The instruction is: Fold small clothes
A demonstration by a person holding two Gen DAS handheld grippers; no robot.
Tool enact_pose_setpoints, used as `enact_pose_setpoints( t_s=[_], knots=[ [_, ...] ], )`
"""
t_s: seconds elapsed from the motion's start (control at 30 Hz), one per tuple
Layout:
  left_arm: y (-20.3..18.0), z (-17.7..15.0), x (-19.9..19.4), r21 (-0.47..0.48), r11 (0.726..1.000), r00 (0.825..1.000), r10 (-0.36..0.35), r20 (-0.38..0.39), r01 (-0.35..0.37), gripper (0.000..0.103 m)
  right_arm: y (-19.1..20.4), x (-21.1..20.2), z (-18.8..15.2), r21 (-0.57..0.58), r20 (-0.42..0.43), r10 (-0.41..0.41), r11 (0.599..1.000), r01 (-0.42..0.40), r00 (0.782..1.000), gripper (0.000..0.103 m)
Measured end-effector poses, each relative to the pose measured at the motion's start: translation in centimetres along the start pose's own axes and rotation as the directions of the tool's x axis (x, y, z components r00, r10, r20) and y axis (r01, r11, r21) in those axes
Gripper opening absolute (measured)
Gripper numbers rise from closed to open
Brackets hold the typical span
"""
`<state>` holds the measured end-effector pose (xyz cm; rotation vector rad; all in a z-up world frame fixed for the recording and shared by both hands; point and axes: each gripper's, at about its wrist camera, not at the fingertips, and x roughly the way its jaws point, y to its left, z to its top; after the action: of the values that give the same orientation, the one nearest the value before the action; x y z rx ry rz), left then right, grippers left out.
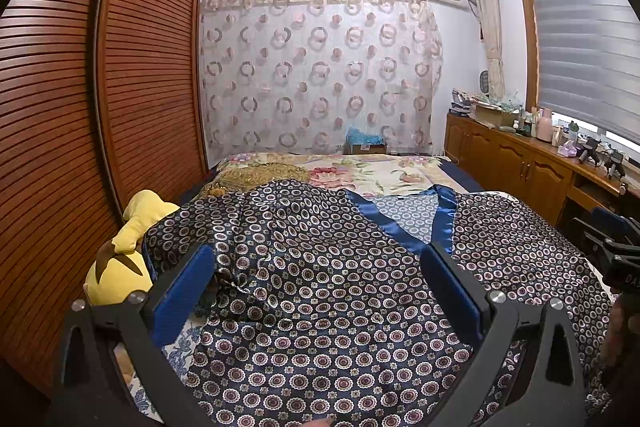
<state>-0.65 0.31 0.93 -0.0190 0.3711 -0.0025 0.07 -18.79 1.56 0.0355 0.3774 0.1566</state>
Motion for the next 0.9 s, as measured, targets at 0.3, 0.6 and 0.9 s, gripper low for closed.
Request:
enact_pose_setpoints(
  t_s=[0.3, 0.6, 0.9],
  knots=[
    [-0.05, 0.03, -0.01, 0.0, 1.0, 1.0, 0.001, 0.0, -0.001, 0.103, 0.39, 0.1, 0.11, 0.001, 0.002, 0.0, 1.0, 0.0, 1.0, 0.103],
    [-0.01, -0.06, 0.0, -0.001, 1.0, 1.0, 0.0, 0.0, 0.0, 0.103, 0.45, 0.09, 0.14, 0.001, 0.003, 0.001, 1.0, -0.001, 1.0, 0.103],
    [0.59, -0.28, 0.46, -0.001, 1.0, 1.0, 0.011, -0.02, -0.011, 0.103, 0.86, 0.33, -0.07, -0.003, -0.008, 0.02, 1.0, -0.02, 1.0, 0.103]
  ],
)
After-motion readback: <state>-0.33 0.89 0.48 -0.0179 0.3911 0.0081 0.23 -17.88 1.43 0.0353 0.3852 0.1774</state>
